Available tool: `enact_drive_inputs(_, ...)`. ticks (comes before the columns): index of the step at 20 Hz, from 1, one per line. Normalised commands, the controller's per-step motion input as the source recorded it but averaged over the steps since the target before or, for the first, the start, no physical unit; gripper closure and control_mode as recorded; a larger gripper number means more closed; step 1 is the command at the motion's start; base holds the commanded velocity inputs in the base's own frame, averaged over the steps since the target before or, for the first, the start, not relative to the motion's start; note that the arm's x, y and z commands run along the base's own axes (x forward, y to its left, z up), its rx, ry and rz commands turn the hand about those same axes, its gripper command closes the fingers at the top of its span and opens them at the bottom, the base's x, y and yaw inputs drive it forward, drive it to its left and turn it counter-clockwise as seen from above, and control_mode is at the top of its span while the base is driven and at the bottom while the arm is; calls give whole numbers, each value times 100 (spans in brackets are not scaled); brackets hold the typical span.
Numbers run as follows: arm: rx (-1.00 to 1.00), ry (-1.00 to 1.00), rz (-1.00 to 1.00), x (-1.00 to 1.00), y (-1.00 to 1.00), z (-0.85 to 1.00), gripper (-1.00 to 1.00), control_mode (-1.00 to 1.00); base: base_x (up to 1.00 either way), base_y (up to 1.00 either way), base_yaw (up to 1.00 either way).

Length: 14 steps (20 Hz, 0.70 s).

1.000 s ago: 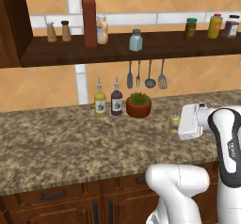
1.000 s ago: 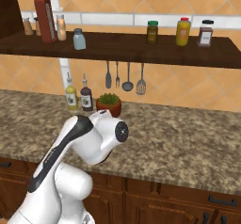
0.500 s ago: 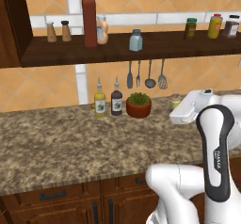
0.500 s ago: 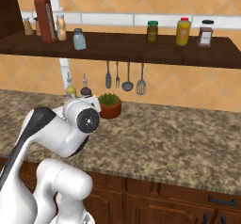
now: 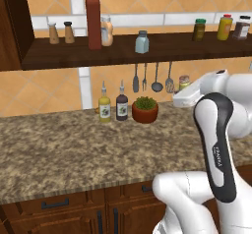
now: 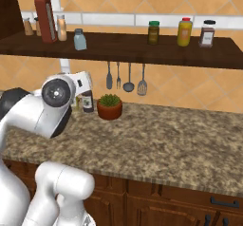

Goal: Put the shaker and condiment bottle from the counter next to their counterparts in the cabinet.

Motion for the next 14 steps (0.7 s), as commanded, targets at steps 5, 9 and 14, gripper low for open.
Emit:
enact_drive_inputs(5,-12,0,-10,0,-8,67,100,-100,0,0,0)
enact_drive_inputs(9,-13,0,-6,0,-18,65,100,-100,0,0,0)
enact_drive_inputs(14,-7,0,-2,3,-2,66,100,-100,0,0,0)
